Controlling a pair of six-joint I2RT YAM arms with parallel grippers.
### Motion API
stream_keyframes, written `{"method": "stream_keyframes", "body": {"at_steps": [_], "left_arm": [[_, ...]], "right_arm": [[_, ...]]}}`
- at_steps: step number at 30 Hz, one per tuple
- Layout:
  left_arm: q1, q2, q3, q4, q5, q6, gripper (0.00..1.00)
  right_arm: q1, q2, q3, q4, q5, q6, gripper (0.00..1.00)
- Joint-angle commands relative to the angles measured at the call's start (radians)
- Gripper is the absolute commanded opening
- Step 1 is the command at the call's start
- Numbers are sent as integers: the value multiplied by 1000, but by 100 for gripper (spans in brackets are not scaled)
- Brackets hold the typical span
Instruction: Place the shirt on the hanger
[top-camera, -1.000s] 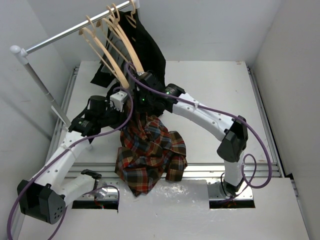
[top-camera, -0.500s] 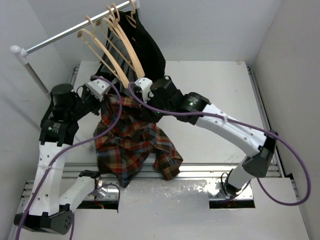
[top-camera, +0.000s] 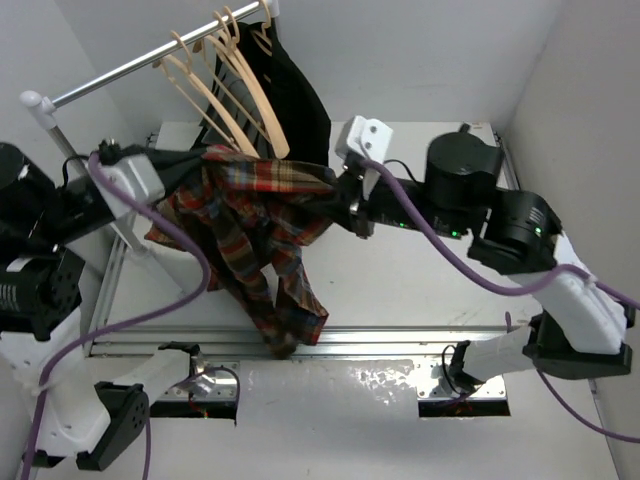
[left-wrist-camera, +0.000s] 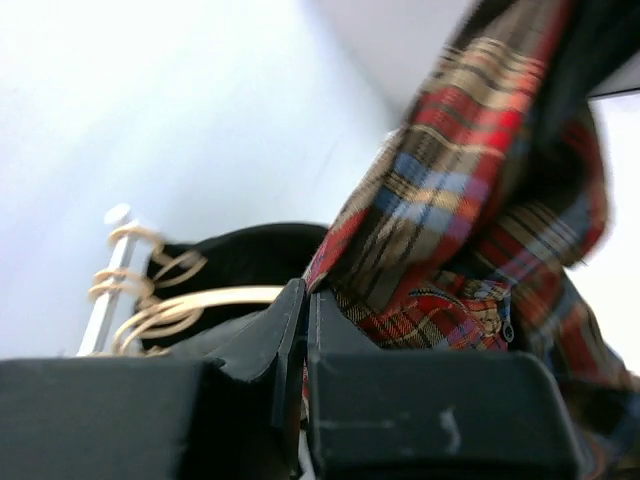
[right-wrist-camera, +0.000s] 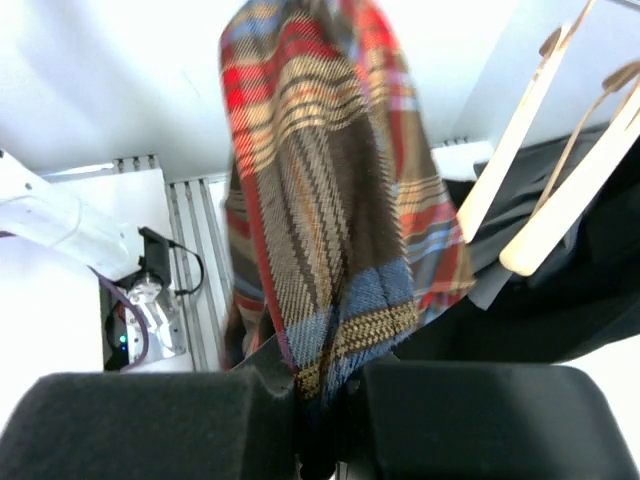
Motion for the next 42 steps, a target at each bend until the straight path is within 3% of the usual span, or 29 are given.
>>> {"method": "stream_keyframes", "body": {"at_steps": [1,5,8,11,14,17,20,21,24,28,32,39,42], "left_arm": [[38,16,-83,-49,-83,45,0],[38,-96,-355,-96,-49,68,0],[38,-174,-625,-17,-103,36,0],[38,-190,-892,93,-248,25,0],[38,-191,-985,207,-388,-36,1],[38,-247,-990,285,-355,-71,5],[38,-302,-962,322,-287,-125,23],[38,-316,-957,341,-294,-191,35],[38,-342,-931,370,-333,-252,42],[38,-331,-930,323,-315,-245,43],[38,-316,-971,134,-209,-122,32],[38,-359,-1137,267,-221,-354,32],[35,-353,-1186,334,-182,-381,38]], "right_arm": [[7,-59,-99,-66,-9,-41,0],[6,-17,-215,-64,-123,16,0],[-13,9,-347,15,-215,102,0],[-85,82,-467,99,-343,223,0],[-116,179,-478,134,-359,327,0],[-117,259,-418,109,-328,424,0],[-119,322,-392,121,-313,516,0],[-122,327,-396,153,-310,544,0],[-142,328,-410,184,-289,617,0],[-171,302,-453,197,-212,662,0],[-214,290,-475,233,-213,726,0],[-215,313,-415,268,-227,729,0],[-215,320,-387,269,-227,731,0]]}}
